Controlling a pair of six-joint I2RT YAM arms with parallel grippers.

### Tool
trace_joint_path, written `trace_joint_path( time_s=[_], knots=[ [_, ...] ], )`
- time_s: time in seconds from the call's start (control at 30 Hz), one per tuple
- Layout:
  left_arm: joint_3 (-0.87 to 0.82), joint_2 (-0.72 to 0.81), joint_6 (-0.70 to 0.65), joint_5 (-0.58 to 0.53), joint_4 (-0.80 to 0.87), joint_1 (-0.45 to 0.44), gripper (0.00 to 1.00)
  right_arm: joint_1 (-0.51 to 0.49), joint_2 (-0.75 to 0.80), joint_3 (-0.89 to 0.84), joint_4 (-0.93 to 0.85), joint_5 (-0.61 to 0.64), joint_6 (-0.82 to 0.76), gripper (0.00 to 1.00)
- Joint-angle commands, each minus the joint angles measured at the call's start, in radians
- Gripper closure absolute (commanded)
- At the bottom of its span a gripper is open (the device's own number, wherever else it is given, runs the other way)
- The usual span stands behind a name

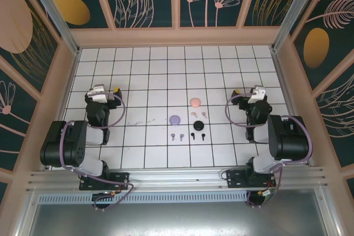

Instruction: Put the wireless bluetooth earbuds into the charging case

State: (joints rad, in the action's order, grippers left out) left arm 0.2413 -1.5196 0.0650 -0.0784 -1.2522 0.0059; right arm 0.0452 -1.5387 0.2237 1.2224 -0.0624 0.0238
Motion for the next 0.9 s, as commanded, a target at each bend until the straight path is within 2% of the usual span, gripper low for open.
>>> trace_joint_path(
  time_s=[0.0, 0.87],
  knots=[
    [-0.005, 0.001, 0.013, 0.001, -0.021, 0.002, 0.01, 0.005, -0.001, 0.015, 0.014, -0.025, -0.016, 0.01],
    [0.009, -0.007, 0.015, -0.001, -0.003, 0.002, 0.01, 0.01, 0.0, 0.021, 0.006, -0.016, -0.007, 0.01]
  ],
)
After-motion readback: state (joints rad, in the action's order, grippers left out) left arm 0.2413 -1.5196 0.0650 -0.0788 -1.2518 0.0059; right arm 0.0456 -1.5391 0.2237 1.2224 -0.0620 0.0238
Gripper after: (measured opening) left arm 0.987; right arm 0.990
